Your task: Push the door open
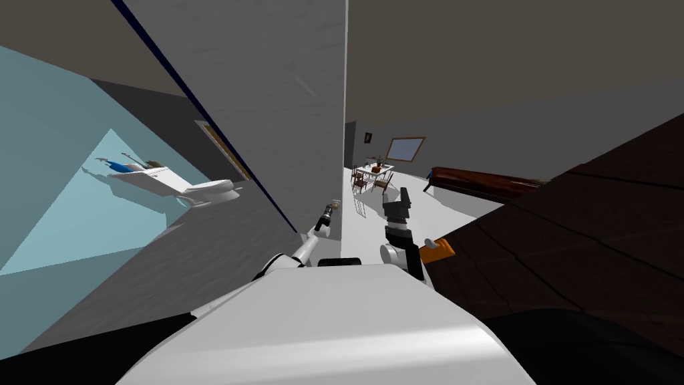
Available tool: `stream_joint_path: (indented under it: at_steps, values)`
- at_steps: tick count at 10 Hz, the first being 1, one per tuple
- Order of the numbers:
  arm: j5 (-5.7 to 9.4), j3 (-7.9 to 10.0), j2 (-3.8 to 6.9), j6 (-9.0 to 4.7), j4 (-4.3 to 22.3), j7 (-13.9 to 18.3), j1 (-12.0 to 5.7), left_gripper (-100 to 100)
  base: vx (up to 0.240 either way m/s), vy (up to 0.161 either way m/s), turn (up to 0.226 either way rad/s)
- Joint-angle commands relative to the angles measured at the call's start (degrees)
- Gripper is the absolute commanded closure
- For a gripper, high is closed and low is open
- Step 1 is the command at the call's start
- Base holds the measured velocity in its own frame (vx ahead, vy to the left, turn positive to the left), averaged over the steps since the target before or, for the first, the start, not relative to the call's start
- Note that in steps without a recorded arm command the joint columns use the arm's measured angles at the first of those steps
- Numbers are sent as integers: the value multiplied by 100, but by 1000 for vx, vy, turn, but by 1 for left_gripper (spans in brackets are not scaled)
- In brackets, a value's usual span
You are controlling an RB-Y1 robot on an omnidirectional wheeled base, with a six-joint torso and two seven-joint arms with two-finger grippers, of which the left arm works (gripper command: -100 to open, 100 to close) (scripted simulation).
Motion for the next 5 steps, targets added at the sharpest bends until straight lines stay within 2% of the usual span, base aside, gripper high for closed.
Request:
stream_joint_path:
  at_steps: [1,2,4,5]
  values:
    - [0,0,0,0,0,0,1,100,0,0,0]
    - [-19,164,100,-35,89,-31,-61,-100,-42,65,-141]
    - [-24,211,122,-45,115,-40,-79,-100,-63,80,-46]
    - [-45,385,185,-82,210,-74,-144,-100,-93,74,-134]
